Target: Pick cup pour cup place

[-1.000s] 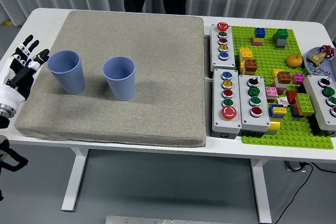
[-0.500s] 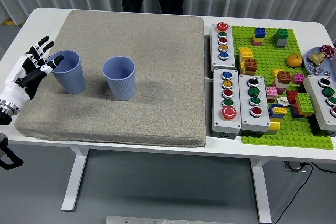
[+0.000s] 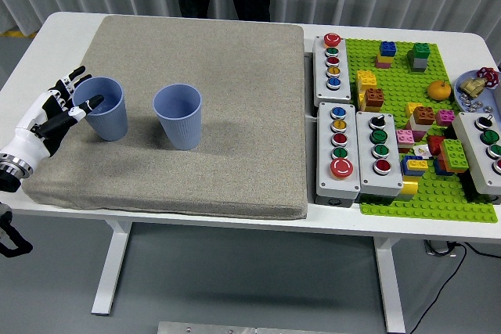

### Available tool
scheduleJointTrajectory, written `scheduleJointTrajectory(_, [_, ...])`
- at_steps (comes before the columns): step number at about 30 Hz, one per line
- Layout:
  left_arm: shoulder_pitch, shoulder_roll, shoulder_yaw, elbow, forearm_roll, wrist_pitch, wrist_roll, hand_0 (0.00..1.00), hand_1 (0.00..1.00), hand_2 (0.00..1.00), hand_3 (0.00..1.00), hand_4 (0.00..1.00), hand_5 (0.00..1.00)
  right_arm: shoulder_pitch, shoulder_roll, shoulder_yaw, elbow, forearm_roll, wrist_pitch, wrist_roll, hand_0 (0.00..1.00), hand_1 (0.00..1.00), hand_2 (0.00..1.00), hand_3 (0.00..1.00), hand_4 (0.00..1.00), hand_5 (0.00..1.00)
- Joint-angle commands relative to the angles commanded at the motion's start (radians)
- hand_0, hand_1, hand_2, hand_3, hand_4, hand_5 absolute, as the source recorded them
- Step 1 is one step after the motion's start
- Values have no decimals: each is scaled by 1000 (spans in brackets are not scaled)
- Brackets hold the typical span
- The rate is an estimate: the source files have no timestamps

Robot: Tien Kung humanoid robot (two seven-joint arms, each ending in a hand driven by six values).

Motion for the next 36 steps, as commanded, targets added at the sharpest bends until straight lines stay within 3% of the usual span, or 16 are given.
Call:
scheduleJointTrajectory(9, [-17,-9,2,1,25,16,-4,875,860,998,998,913,253,0,-1,-4,0,5,0,2,742,718,737,635,178,441])
scheduleJointTrajectory(15, [-31,-10,3,12,84,40,-13,908,890,998,998,919,242,3,-2,-8,0,14,-1,4,742,718,737,635,177,442])
scheduleJointTrajectory(16, [-36,-11,2,18,98,47,-14,949,924,998,998,914,214,4,-2,-9,0,15,-1,4,742,718,737,635,177,441])
scheduleJointTrajectory(21, [-51,-14,-2,32,136,57,-18,949,924,998,998,914,214,4,-2,-10,0,17,-2,4,742,718,737,635,177,441])
scheduleJointTrajectory(23, [-58,-17,-2,40,150,58,-19,998,962,998,998,913,202,4,-2,-11,0,19,-1,4,742,718,737,635,177,444])
scheduleJointTrajectory(36, [-51,-19,-7,13,121,47,-9,998,969,998,998,916,232,5,0,1,0,3,-1,2,742,718,738,635,177,443])
